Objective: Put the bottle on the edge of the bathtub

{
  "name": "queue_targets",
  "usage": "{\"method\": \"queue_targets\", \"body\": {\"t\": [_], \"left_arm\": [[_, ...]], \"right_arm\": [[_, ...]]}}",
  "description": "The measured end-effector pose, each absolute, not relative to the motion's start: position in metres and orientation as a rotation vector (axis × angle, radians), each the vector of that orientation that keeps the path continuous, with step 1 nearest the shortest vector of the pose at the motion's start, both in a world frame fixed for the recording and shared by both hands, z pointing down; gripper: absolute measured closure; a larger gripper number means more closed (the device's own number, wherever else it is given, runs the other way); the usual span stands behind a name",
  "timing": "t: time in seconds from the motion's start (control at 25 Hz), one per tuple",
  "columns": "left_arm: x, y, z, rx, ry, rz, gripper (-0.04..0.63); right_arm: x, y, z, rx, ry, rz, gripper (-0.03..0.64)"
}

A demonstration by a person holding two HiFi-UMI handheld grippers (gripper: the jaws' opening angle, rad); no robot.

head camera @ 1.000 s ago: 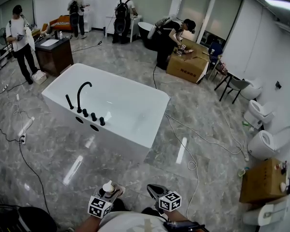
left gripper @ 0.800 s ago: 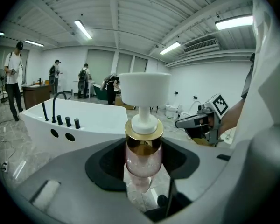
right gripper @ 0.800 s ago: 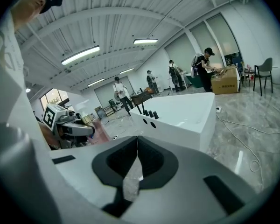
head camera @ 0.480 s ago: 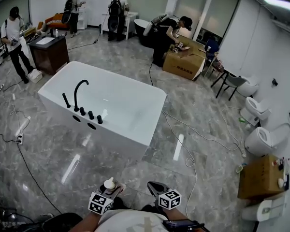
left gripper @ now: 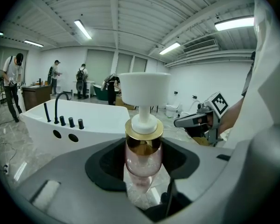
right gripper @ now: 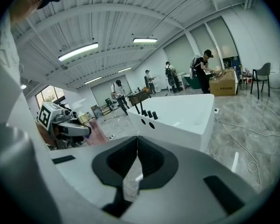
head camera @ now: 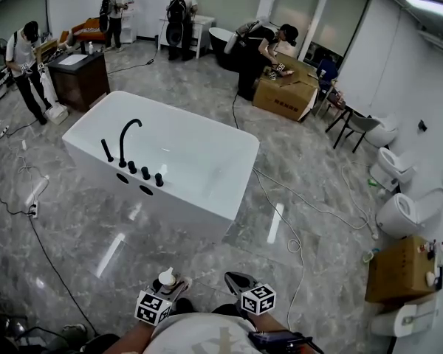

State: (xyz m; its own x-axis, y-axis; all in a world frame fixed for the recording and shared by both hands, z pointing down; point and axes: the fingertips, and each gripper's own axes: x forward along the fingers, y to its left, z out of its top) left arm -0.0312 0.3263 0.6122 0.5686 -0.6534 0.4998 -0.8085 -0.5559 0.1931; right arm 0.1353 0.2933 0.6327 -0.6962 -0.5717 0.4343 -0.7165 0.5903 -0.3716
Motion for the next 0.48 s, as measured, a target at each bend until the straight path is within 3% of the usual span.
{"method": "queue_targets", "body": {"t": [0.48], "left_arm": [[-0.058, 0.328, 0.614, 2.343, -1.259, 0.499, 0.380]], "right_arm": [[0.119, 0.291, 0.633, 1.006, -2.550, 0.761, 0.611]]}}
